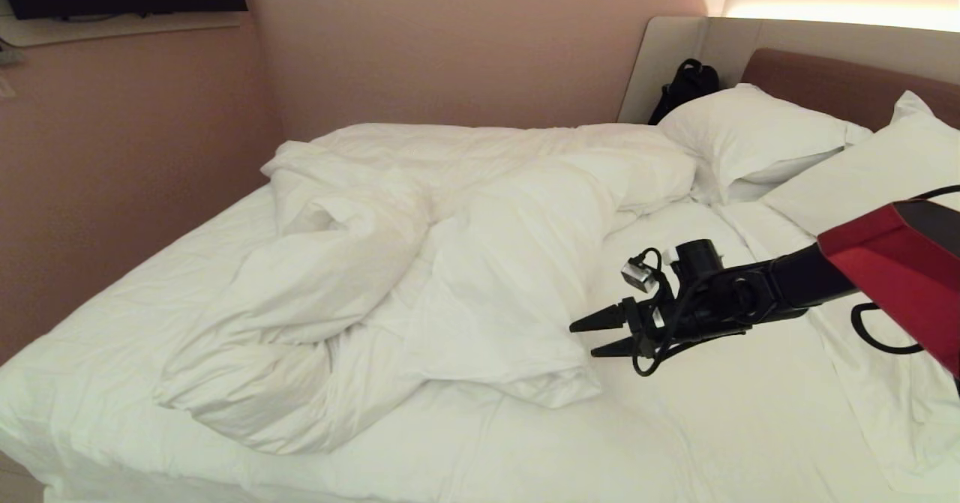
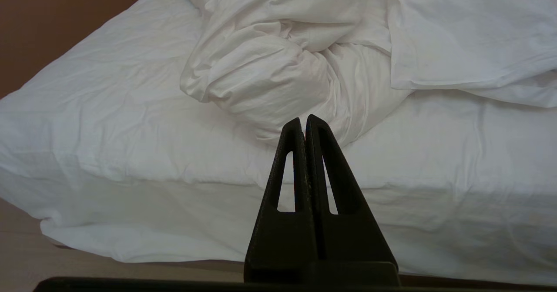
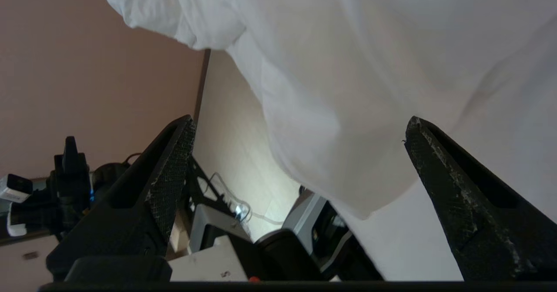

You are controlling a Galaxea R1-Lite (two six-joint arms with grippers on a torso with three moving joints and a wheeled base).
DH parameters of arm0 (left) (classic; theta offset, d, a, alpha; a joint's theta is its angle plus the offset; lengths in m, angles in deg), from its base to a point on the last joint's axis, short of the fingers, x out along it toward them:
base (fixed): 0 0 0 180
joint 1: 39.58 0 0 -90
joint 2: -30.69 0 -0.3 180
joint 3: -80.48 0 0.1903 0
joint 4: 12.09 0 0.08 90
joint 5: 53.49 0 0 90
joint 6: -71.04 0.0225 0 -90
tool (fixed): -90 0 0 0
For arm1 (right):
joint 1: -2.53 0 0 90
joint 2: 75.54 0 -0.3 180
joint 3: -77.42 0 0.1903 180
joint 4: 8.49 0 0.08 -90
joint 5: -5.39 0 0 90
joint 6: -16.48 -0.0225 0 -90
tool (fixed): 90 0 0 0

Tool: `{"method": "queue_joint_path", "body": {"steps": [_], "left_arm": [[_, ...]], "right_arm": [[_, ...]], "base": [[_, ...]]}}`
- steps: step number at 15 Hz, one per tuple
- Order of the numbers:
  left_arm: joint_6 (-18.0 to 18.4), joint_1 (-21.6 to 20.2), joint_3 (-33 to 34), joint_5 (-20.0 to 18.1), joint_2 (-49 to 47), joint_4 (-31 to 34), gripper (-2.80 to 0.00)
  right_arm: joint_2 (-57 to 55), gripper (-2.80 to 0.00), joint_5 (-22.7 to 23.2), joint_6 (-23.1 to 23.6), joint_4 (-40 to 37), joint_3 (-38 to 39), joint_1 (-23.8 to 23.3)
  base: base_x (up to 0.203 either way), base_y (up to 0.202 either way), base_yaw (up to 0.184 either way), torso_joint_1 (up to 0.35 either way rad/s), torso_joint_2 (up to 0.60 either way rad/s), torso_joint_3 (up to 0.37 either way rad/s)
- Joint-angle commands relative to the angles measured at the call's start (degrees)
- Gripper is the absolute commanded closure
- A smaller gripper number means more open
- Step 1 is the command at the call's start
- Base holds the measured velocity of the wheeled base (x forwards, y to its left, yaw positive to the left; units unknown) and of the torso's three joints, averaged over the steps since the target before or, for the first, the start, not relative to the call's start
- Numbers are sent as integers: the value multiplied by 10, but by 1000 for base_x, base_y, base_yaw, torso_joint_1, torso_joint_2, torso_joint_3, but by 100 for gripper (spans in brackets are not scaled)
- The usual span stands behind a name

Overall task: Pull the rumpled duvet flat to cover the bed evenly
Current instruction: Flatten the corners of the folded blanket

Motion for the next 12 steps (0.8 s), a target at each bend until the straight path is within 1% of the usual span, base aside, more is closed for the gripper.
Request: {"method": "queue_joint_path", "body": {"steps": [1,5,8,12], "left_arm": [[0,0,0,0,0,0,0],[0,0,0,0,0,0,0],[0,0,0,0,0,0,0],[0,0,0,0,0,0,0]], "right_arm": [[-4,-280,-8,-1,-102,-8,15],[-4,-280,-23,0,-105,-8,54],[-6,-280,-34,-1,-109,-15,66],[-5,-280,-36,0,-117,-16,67]], "base": [[0,0,0,0,0,0],[0,0,0,0,0,0],[0,0,0,0,0,0],[0,0,0,0,0,0]]}}
